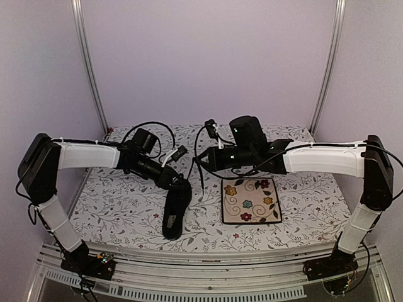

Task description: Tie the shoes

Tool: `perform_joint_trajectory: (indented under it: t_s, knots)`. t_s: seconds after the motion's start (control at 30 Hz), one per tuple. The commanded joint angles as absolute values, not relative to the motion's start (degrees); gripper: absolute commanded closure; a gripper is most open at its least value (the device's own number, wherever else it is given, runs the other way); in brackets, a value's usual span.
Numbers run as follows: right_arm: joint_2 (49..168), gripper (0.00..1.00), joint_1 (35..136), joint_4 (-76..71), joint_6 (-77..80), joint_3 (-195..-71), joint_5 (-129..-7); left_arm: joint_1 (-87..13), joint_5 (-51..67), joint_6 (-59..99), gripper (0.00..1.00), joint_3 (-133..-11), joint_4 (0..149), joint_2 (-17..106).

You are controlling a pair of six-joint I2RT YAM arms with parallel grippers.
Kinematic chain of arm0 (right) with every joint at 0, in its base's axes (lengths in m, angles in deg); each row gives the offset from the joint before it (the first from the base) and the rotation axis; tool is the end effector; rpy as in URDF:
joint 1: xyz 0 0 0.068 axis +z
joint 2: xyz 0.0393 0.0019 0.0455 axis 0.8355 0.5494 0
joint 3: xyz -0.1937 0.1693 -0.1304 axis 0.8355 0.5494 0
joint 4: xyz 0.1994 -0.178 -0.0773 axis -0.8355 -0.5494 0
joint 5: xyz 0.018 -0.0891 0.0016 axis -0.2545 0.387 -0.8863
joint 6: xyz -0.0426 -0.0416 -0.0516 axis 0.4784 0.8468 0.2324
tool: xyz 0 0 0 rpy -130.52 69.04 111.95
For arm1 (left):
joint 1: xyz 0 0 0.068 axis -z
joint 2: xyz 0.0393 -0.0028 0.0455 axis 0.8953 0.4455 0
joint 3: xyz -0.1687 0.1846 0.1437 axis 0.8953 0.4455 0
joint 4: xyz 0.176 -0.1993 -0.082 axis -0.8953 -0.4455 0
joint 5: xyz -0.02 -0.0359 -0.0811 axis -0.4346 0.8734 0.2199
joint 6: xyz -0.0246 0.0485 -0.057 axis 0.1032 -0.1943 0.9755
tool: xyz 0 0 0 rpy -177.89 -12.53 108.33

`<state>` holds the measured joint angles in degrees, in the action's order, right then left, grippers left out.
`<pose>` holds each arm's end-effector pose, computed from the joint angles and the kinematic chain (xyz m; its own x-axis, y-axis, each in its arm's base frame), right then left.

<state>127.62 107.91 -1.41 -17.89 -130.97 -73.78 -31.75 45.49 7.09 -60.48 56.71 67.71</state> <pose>0.2730 0.3659 0.2669 -0.6346 -0.1112 -0.7648 -0.6836 0.5423 0.4884 0.2964 -0.2407 0.1798 -0.6700 0.4273 -0.6071 0.7420 0.3599 -0.5656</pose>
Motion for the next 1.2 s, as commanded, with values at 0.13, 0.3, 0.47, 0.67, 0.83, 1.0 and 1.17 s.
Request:
perform_joint_trajectory:
  t_s: [0.13, 0.3, 0.47, 0.67, 0.83, 1.0, 1.17]
  knots:
    - [128.3, 0.98, 107.6, 0.6, -18.8, -132.4, -74.6, -30.8, 45.4, 6.5, 0.83, -61.8, 57.8, 68.8]
    - [128.3, 0.98, 107.5, 0.5, -18.8, -131.4, -73.6, -30.5, 45.7, 5.6, 1.00, -61.1, 57.2, 68.0]
    - [130.5, 0.98, 106.5, 1.4, -18.4, -131.8, -74.4, -29.5, 44.9, 5.1, 1.00, -59.1, 56.7, 65.5]
    - [137.4, 0.98, 106.0, 1.4, -16.2, -137.8, -78.2, -28.2, 41.7, 11.8, 1.00, -53.9, 62.4, 61.4]
    - [143.2, 0.98, 106.0, 2.9, -16.0, -142.7, -85.3, -28.2, 39.9, 17.1, 1.00, -46.0, 72.5, 56.1]
    - [147.2, 0.98, 106.0, 7.5, -14.4, -146.8, -94.0, -28.2, 39.6, 18.2, 1.00, -43.6, 75.0, 55.8]
    - [150.6, 0.98, 106.0, 16.2, -12.5, -148.6, -98.8, -28.4, 41.1, 18.2, 1.00, -42.1, 76.6, 55.5]
